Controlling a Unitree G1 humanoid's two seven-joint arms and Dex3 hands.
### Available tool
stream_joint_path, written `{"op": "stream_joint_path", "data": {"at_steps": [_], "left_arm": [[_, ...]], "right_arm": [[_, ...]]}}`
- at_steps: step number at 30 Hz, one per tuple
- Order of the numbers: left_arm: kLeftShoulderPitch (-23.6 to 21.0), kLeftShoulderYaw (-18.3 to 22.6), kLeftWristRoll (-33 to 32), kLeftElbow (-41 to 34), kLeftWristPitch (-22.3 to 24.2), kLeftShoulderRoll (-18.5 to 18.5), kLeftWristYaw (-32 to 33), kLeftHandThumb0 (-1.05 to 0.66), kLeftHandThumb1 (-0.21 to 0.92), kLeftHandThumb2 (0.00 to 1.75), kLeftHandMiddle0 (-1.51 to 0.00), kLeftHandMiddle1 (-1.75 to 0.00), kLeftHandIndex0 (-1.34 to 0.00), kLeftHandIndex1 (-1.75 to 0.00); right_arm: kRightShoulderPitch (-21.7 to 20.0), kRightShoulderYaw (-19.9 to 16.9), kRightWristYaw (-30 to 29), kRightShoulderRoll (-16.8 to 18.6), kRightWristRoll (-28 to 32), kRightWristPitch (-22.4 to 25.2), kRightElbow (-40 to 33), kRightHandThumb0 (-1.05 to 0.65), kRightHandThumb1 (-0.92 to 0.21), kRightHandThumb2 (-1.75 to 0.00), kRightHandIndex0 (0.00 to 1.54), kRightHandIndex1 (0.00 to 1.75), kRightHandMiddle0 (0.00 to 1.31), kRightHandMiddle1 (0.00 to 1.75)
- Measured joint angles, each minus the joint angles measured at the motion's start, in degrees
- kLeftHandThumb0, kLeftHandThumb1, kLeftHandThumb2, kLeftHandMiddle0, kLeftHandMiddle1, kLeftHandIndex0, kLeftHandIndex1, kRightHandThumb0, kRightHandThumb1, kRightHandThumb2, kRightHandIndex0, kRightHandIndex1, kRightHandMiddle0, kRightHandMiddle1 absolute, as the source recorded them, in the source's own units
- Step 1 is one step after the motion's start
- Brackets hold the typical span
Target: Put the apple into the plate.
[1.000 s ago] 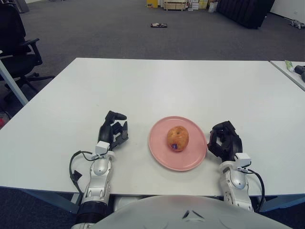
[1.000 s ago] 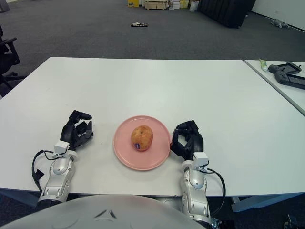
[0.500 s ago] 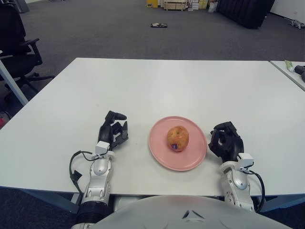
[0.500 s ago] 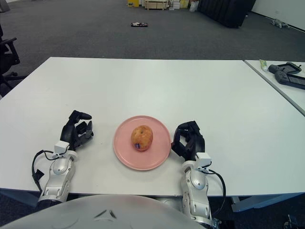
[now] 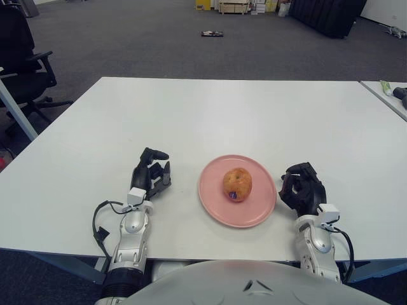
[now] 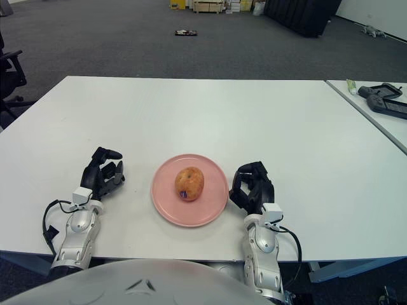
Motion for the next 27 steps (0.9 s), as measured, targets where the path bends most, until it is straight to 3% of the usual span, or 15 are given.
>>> {"op": "stream_joint_path", "data": {"at_steps": [27], "left_arm": [[0.2, -0.1, -0.4, -0.2, 0.1, 0.0, -0.1, -0.39, 0.64, 0.92, -0.85, -1.75, -0.37, -1.75]], "right_arm": [[1.0, -1.7, 0.5, 0.2, 0.6, -1.1, -0.3, -0.42, -0.51, -1.09, 1.07, 1.75, 0.46, 1.75]]}}
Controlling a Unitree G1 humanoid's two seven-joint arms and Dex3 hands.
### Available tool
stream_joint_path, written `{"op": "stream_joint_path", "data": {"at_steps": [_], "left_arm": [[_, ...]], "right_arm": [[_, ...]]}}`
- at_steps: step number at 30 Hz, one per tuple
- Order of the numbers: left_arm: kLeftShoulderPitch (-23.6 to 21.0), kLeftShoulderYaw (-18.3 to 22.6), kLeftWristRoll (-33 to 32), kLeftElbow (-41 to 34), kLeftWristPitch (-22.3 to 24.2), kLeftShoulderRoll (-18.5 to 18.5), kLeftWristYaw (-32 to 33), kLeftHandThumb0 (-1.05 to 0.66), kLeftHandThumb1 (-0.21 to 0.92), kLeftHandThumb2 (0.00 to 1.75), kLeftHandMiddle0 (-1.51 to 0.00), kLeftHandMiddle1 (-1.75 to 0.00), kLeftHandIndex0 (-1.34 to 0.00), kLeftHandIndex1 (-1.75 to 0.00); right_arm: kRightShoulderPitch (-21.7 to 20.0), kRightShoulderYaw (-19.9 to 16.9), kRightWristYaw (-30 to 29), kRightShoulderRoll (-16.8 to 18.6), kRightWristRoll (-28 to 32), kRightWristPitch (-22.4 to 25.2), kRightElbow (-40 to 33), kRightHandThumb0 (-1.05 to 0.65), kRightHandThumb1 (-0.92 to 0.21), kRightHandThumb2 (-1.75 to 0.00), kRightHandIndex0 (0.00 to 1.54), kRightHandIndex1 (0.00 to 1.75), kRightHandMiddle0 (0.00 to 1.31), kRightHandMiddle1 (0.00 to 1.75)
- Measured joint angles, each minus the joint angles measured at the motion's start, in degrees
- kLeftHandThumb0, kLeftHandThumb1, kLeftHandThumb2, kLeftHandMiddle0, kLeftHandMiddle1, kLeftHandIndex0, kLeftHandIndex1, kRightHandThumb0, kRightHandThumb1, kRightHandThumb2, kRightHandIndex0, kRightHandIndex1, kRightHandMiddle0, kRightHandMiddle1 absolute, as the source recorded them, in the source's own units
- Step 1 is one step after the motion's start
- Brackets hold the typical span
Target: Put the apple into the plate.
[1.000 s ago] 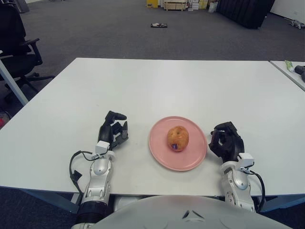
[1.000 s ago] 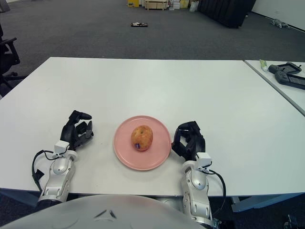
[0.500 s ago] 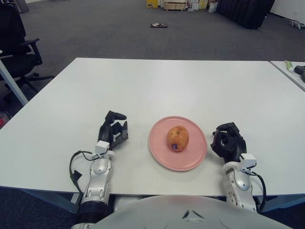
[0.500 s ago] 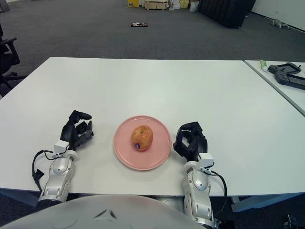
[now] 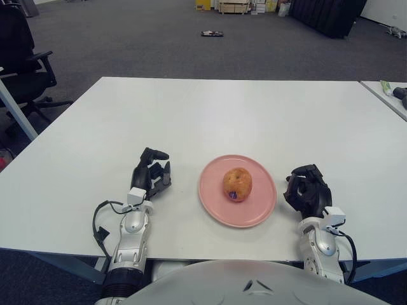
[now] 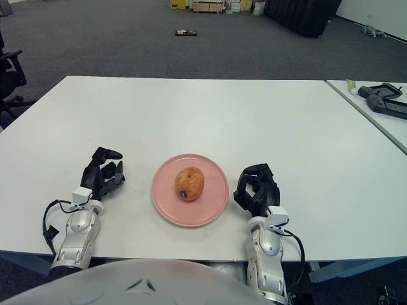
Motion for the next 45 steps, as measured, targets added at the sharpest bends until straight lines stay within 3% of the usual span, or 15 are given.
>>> {"op": "stream_joint_path", "data": {"at_steps": [20, 45], "left_arm": [[0.1, 0.0, 0.3, -0.1, 0.0, 0.0, 0.0, -0.39, 0.64, 0.92, -0.81, -1.75, -0.37, -1.75], [0.1, -0.4, 0.7, -0.6, 0.6, 0.0, 0.1, -0.40, 0.60, 0.97, -0.87, -1.75, -0.40, -1.75]], "right_arm": [[0.0, -0.1, 0.0, -0.5, -0.1, 0.0, 0.0, -0.41, -0.54, -1.05, 1.06, 1.75, 0.44, 1.75], [0.0, -0.3, 0.9, -0.3, 0.4, 0.0, 0.0, -0.41, -0.54, -1.05, 1.05, 1.75, 0.44, 1.75]]}}
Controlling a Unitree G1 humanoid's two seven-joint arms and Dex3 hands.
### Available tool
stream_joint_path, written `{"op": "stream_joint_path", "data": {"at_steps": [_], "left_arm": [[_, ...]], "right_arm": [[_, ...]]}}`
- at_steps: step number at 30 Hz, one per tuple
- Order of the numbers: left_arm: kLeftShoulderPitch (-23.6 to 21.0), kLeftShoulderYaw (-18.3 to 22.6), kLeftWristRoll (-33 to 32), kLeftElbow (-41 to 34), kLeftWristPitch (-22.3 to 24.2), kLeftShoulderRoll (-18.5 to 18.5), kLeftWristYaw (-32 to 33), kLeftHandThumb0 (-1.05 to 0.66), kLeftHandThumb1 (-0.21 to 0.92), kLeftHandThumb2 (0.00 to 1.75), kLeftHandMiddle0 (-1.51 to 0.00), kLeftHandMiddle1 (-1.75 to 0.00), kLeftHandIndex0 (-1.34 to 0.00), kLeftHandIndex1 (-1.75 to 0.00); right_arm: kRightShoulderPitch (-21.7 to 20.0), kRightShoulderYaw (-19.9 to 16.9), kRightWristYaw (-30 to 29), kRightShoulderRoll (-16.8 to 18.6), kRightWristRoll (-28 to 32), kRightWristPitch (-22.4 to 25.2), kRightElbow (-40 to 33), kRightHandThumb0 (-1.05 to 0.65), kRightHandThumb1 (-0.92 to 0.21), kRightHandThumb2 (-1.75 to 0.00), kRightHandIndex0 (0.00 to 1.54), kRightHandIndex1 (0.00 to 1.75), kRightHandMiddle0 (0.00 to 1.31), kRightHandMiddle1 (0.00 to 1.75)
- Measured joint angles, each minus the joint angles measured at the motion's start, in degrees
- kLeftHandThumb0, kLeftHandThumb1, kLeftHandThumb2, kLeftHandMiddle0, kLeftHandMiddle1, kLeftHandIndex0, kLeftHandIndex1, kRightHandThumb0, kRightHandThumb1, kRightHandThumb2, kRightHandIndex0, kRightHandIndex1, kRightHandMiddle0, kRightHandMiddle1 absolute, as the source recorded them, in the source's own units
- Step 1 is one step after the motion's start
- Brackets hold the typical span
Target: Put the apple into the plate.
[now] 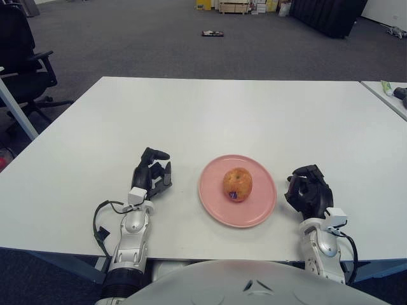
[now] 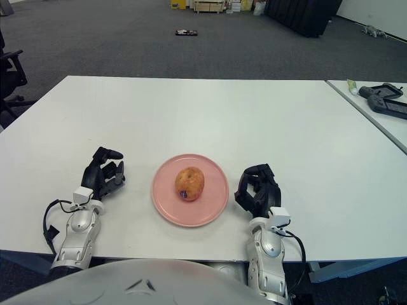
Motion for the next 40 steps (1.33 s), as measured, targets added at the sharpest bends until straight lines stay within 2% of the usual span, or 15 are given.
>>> {"op": "stream_joint_path", "data": {"at_steps": [40], "left_arm": [[0.1, 0.0, -0.1, -0.6, 0.6, 0.0, 0.0, -0.40, 0.61, 0.96, -0.82, -1.75, -0.39, -1.75]], "right_arm": [[0.0, 0.2, -0.2, 0.3, -0.6, 0.0, 0.0, -0.42, -0.52, -1.07, 1.07, 1.75, 0.45, 1.75]]}}
